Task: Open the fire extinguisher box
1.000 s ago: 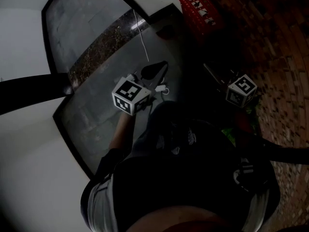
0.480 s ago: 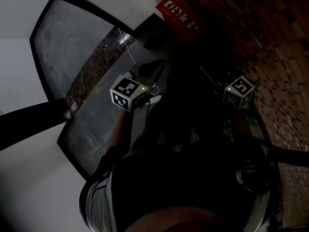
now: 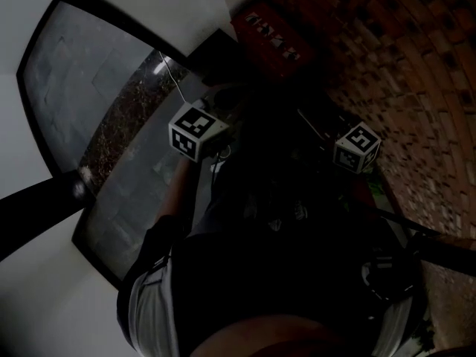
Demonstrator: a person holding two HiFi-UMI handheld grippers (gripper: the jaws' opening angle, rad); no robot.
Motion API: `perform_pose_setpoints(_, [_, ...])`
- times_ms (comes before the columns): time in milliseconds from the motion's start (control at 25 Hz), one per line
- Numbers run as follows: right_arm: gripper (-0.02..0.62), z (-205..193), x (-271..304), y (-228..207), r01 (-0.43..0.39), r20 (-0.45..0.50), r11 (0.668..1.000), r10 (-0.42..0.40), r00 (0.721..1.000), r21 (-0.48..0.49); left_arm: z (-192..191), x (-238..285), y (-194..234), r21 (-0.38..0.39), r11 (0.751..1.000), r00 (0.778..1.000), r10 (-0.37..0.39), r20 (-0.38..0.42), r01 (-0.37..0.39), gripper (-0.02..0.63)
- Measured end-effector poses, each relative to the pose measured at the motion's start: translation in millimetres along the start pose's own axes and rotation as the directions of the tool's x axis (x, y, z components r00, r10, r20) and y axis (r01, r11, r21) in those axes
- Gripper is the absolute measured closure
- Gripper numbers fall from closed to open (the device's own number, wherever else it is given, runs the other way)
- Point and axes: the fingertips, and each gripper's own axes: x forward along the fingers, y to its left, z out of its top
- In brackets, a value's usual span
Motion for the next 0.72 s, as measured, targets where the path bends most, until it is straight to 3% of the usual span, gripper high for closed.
perform_pose_setpoints(320, [0.595, 4.1, 39.1, 3.5, 0.067, -0.061, 0.997, -0.069, 0.996, -0.032, -11.7, -1.3, 45.7, -0.032, 0.998, 0.999, -0.048, -0.006, 0.048, 0.606])
perform_pose_setpoints(520, [0.595, 9.3, 47.4, 8.7, 0.122, -0.065, 0.991, -0.125, 0.99, -0.052, -35.4, 24.0, 64.0, -0.196, 0.969, 0.989, -0.148, 0.012, 0.147, 0.606])
perform_pose_setpoints(720, [0.595, 1.0, 35.1, 2.7, 0.187, -0.063, 0.981, -0.19, 0.98, -0.049, -52.8, 58.4, 70.6, -0.306, 0.931, 0.977, -0.212, -0.01, 0.199, 0.606])
